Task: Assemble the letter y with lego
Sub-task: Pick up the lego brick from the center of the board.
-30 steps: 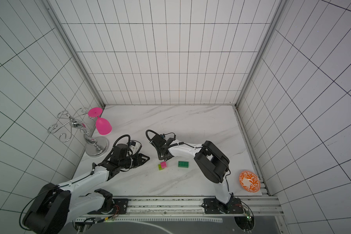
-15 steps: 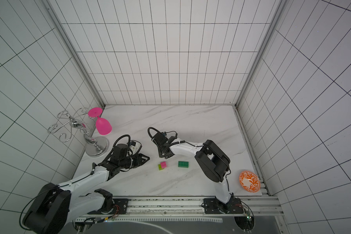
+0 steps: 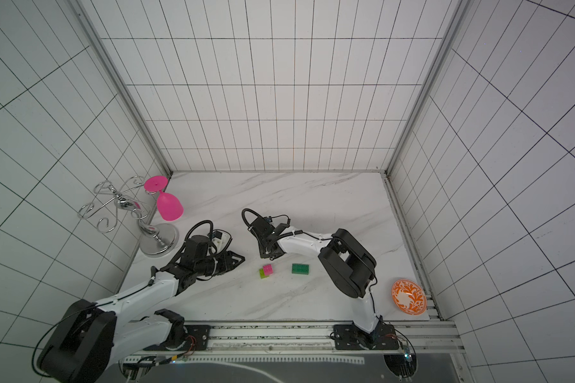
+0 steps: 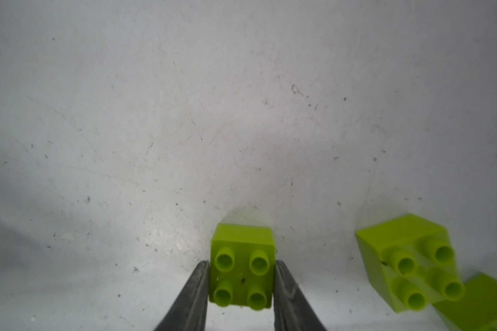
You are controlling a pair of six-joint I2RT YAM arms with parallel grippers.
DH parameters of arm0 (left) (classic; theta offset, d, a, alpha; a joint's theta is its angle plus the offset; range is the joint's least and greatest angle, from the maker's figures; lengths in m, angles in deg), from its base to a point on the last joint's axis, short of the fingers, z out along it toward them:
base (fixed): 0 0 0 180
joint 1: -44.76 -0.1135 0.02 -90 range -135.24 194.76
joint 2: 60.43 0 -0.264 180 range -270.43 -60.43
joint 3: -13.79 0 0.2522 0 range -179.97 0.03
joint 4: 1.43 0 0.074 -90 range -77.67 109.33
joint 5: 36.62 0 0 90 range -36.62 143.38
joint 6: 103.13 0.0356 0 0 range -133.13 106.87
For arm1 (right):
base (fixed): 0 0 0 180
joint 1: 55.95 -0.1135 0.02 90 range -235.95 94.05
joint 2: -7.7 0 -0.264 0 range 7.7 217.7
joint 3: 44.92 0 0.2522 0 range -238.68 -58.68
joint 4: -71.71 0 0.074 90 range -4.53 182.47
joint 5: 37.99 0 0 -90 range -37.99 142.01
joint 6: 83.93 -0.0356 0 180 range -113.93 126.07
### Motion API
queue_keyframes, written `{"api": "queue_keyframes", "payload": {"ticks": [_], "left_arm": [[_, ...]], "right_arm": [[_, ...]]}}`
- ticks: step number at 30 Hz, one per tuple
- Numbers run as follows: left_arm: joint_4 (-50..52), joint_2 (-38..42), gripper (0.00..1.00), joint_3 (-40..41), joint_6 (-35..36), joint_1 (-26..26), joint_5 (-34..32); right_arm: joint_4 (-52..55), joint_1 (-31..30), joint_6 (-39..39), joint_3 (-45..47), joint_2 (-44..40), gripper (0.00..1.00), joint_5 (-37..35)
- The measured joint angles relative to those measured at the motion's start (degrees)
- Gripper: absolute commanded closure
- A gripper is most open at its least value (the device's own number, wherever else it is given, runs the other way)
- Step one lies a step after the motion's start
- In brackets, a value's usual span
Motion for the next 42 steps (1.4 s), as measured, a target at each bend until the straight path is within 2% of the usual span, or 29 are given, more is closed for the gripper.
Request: {"api": "queue_keyframes", "payload": {"ticks": [7, 13, 20, 26, 34, 39, 42], "left_arm": [[-0.1, 0.0, 0.57, 0.1, 0.0, 0.0, 0.1], [-1.1, 0.0, 0.58, 2.0, -0.3, 0.7, 1.2], [-2.3, 2.4, 0.71, 2.9, -2.6, 9.4, 1.8], [-5.9, 0.8, 0.84, 3.1, -4.4, 10.6, 1.6], [-10.5, -7.6, 0.84, 3.1, -5.8, 11.5, 3.2], [-12.7, -6.8, 0.77, 3.1, -7.3, 12.9, 3.7], [-13.0, -5.4, 0.77, 3.1, -7.6, 13.2, 3.5]], "right_arm": [[0.0, 0.0, -0.1, 0.0, 0.0, 0.68, 0.0], [0.0, 0.0, 0.0, 0.0, 0.0, 0.69, 0.0], [1.8, 0.0, 0.3, 0.0, -4.0, 0.71, -0.9], [3.2, -0.6, -0.1, 0.1, -12.9, 0.71, -1.6], [4.7, -3.8, -2.5, 3.3, -16.7, 0.72, -1.9], [5.3, -5.3, -4.3, 7.1, -17.1, 0.72, -1.9], [5.4, -5.4, -5.2, 8.8, -18.7, 0.72, -1.9]]}}
